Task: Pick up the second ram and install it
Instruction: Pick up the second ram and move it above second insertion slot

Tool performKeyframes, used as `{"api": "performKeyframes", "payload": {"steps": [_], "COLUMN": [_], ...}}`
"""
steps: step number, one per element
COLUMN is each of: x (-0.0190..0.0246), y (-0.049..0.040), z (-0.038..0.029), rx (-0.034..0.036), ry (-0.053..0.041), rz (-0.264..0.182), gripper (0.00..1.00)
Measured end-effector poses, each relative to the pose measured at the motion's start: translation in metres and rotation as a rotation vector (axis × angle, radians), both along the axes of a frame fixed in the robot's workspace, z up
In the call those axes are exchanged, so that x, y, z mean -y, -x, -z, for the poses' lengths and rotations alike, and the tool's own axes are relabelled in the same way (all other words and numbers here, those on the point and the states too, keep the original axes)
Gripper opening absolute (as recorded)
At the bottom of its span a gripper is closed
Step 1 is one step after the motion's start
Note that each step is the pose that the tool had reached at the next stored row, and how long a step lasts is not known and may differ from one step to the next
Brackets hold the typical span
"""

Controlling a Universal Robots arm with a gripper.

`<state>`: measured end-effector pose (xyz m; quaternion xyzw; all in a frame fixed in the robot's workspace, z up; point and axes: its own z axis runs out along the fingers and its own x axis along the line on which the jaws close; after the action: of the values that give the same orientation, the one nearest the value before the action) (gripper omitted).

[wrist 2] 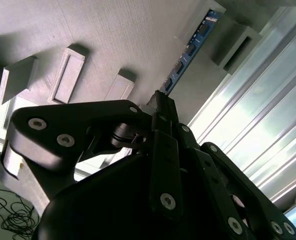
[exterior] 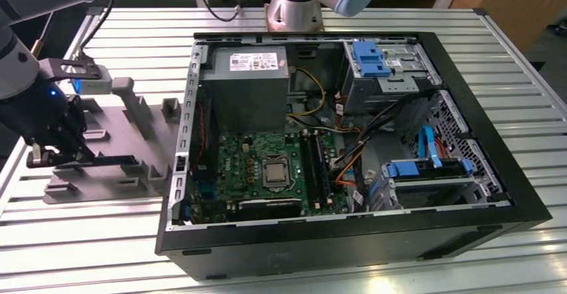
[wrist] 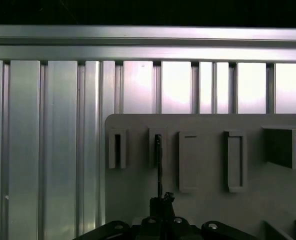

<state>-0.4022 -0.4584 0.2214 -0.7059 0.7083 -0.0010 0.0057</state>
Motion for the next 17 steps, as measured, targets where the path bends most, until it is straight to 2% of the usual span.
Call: {"api": "performKeyframes", "payload": {"steps": [17], "x": [0.0000], "y": [0.0000], "z": [-0.0176], "rx": [0.0003], "ry": [0.0000], "rz": [0.000], "gripper": [0.11]}}
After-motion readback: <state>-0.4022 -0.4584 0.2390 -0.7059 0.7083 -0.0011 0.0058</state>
